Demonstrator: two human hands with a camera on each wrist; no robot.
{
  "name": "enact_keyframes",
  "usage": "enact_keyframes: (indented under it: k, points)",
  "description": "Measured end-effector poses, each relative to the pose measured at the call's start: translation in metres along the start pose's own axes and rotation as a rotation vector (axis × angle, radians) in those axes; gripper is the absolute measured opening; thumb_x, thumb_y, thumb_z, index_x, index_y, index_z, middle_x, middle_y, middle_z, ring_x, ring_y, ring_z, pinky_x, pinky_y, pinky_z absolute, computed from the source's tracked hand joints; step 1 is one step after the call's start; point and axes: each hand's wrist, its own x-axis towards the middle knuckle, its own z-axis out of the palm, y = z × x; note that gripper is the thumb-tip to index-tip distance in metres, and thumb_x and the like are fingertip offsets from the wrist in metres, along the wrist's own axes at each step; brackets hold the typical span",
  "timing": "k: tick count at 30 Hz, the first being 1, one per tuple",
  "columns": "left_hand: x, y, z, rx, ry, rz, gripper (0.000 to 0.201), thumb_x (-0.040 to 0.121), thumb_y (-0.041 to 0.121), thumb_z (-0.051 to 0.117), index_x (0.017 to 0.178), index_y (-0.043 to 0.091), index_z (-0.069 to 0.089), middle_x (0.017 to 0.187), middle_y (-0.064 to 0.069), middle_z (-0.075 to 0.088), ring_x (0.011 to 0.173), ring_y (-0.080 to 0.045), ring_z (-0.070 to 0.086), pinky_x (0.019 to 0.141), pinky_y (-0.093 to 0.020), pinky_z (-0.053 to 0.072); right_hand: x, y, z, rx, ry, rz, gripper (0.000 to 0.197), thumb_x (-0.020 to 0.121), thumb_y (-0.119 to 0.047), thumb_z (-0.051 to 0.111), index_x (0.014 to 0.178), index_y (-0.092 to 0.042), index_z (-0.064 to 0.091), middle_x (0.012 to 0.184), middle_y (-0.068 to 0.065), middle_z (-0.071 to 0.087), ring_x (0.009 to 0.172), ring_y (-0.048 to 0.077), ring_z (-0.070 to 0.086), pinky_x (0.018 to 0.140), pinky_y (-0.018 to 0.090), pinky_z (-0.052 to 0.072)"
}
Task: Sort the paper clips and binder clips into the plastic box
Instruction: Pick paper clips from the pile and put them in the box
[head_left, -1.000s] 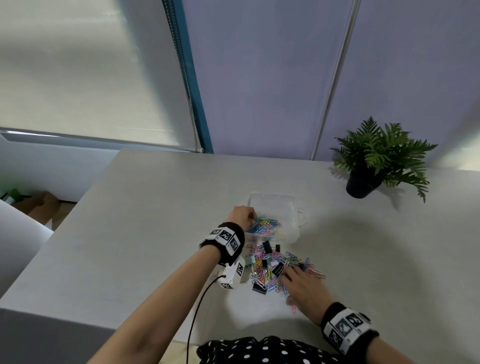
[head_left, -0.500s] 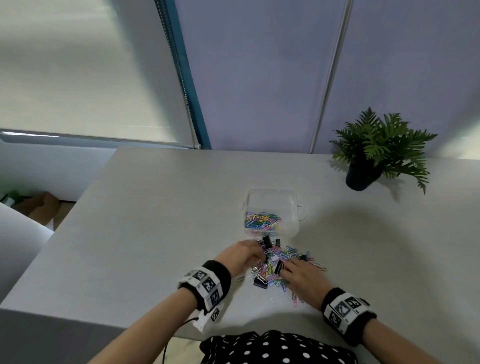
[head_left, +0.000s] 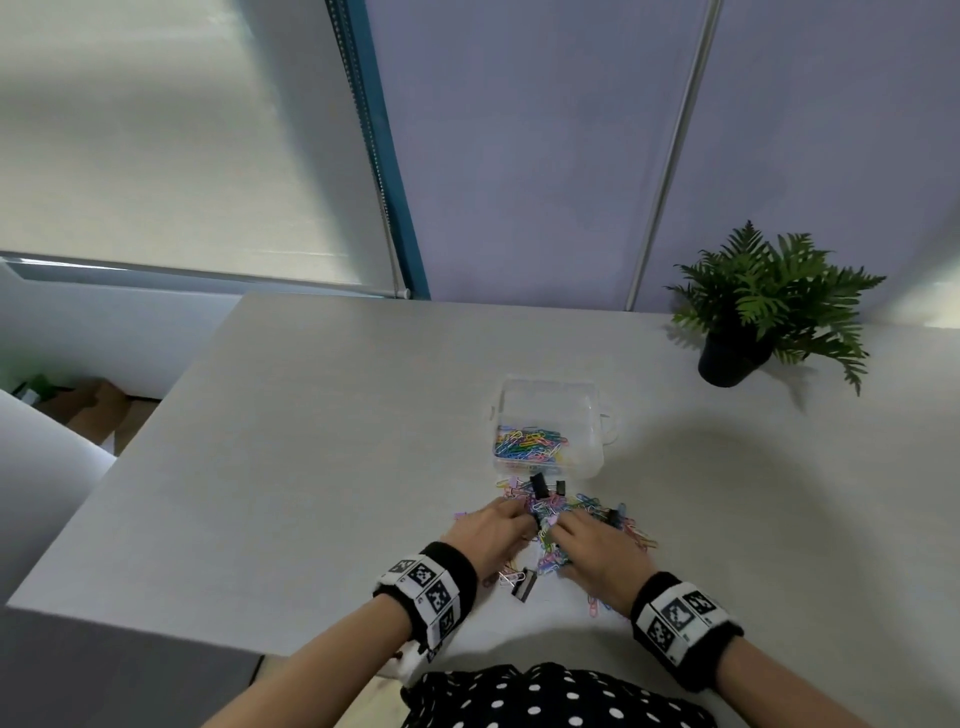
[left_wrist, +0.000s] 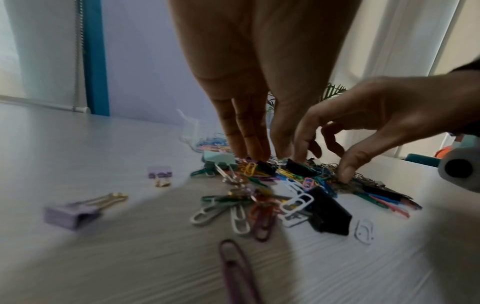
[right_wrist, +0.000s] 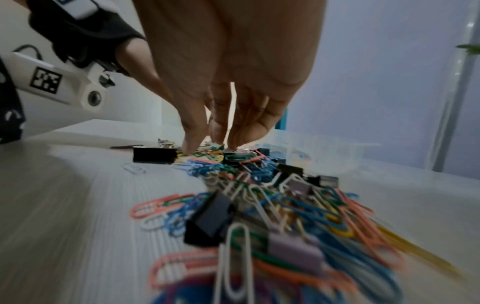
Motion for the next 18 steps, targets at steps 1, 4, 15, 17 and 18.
enact_keyframes:
  k: [1, 4, 15, 17, 18]
  points:
    - [0.004, 0.004, 0.002, -0.009, 0.004, 0.007, 0.022, 0.092, 0.013, 0.047, 0.111, 0.008, 0.055, 0.114, -0.011, 0.052, 0.105, -0.027, 0.053, 0.084, -0.041, 0.050, 0.004, -0.003, 0.002, -0.019, -0.029, -0.024, 0.058, 0.040, -0.033, 0.088, 0.087, -0.015, 0.060, 0.082, -0.003, 0.062, 0.073, 0.014, 0.060, 0.058, 0.021, 0.050]
    - [0.014, 0.010, 0.014, 0.004, -0.044, -0.030, 0.029, 0.087, 0.009, 0.054, 0.116, 0.004, 0.050, 0.117, -0.013, 0.048, 0.103, -0.030, 0.053, 0.084, -0.045, 0.051, 0.010, -0.004, 0.009, -0.021, -0.114, -0.041, 0.075, 0.022, -0.039, 0.090, 0.088, -0.018, 0.063, 0.081, -0.008, 0.063, 0.072, 0.009, 0.059, 0.060, 0.017, 0.051]
    - [0.010, 0.010, 0.015, 0.020, -0.045, -0.043, 0.010, 0.089, 0.012, 0.051, 0.097, 0.006, 0.055, 0.107, -0.012, 0.051, 0.099, -0.027, 0.051, 0.078, -0.040, 0.051, 0.004, 0.006, 0.007, -0.017, -0.113, 0.023, 0.041, 0.039, -0.034, 0.089, 0.059, -0.028, 0.053, 0.057, -0.015, 0.053, 0.060, 0.005, 0.050, 0.044, 0.014, 0.034]
    - [0.009, 0.011, 0.015, 0.061, -0.043, -0.030, 0.015, 0.091, 0.012, 0.047, 0.102, 0.005, 0.054, 0.111, -0.014, 0.050, 0.103, -0.028, 0.050, 0.081, -0.042, 0.051, 0.002, 0.005, 0.001, 0.079, -0.038, 0.036, 0.024, 0.059, -0.029, 0.081, 0.068, -0.022, 0.059, 0.069, -0.010, 0.059, 0.072, 0.010, 0.053, 0.055, 0.018, 0.039]
    - [0.008, 0.011, 0.017, 0.074, -0.039, -0.021, 0.017, 0.092, 0.012, 0.046, 0.105, 0.004, 0.053, 0.113, -0.014, 0.049, 0.104, -0.028, 0.050, 0.081, -0.043, 0.051, 0.003, 0.009, -0.001, 0.175, -0.040, 0.072, 0.013, 0.072, -0.024, 0.073, 0.075, -0.018, 0.061, 0.077, -0.005, 0.060, 0.080, 0.013, 0.051, 0.064, 0.021, 0.039]
